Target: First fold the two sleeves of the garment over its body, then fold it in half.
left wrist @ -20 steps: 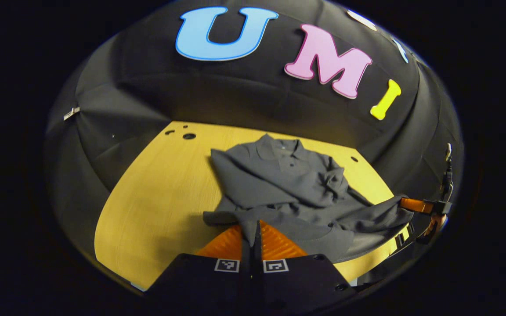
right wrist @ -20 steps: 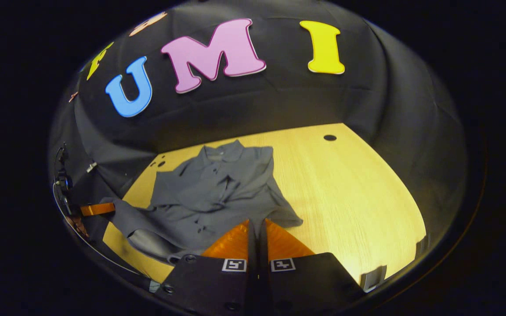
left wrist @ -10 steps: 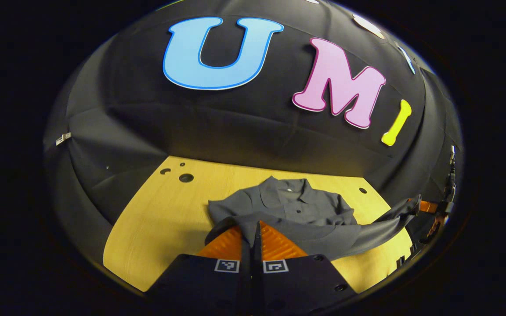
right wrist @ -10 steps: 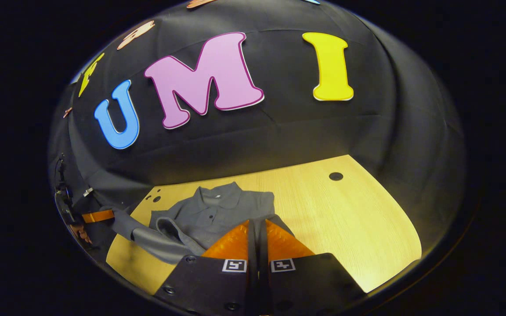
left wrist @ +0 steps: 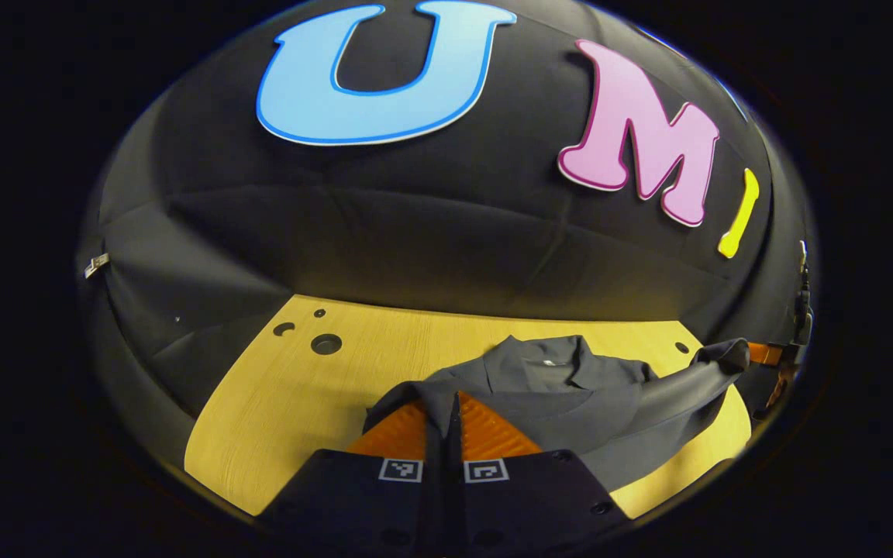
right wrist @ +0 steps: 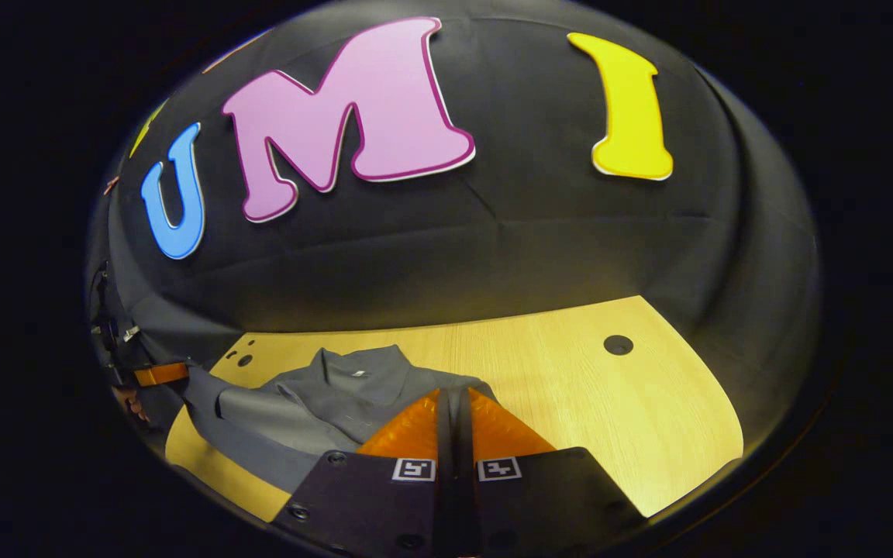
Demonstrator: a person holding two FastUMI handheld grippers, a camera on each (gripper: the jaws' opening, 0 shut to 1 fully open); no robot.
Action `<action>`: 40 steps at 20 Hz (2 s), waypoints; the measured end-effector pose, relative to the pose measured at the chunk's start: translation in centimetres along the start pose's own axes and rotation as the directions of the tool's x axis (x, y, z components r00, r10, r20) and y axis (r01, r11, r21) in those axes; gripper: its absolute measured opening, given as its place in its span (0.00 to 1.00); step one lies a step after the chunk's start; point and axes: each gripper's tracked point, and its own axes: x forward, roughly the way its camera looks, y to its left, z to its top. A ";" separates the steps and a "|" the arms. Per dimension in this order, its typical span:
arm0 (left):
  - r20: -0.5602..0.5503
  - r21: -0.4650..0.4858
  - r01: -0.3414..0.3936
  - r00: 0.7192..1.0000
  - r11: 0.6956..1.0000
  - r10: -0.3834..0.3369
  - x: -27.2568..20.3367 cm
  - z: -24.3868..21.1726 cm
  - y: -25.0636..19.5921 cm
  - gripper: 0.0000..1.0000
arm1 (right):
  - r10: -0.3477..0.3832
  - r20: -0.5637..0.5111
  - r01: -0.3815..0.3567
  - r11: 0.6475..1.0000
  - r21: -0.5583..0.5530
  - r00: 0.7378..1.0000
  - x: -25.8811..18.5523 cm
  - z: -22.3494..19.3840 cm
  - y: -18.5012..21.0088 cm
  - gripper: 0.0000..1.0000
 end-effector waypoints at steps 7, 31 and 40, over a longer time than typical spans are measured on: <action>-0.043 0.018 -0.029 0.999 0.999 0.029 8.7 -2.3 1.0 0.05 | -0.053 -0.058 0.053 0.999 -0.004 0.997 8.5 -3.3 -1.9 0.05; -0.121 0.061 -0.108 0.986 0.992 0.115 11.2 -6.9 0.2 0.60 | -0.091 -0.121 0.090 0.996 -0.012 0.988 9.7 -6.9 -4.0 0.49; -0.038 0.095 -0.037 0.998 0.995 0.041 1.9 -3.9 -3.4 0.92 | -0.076 -0.039 0.074 0.996 -0.053 0.996 0.2 -3.0 -2.2 0.81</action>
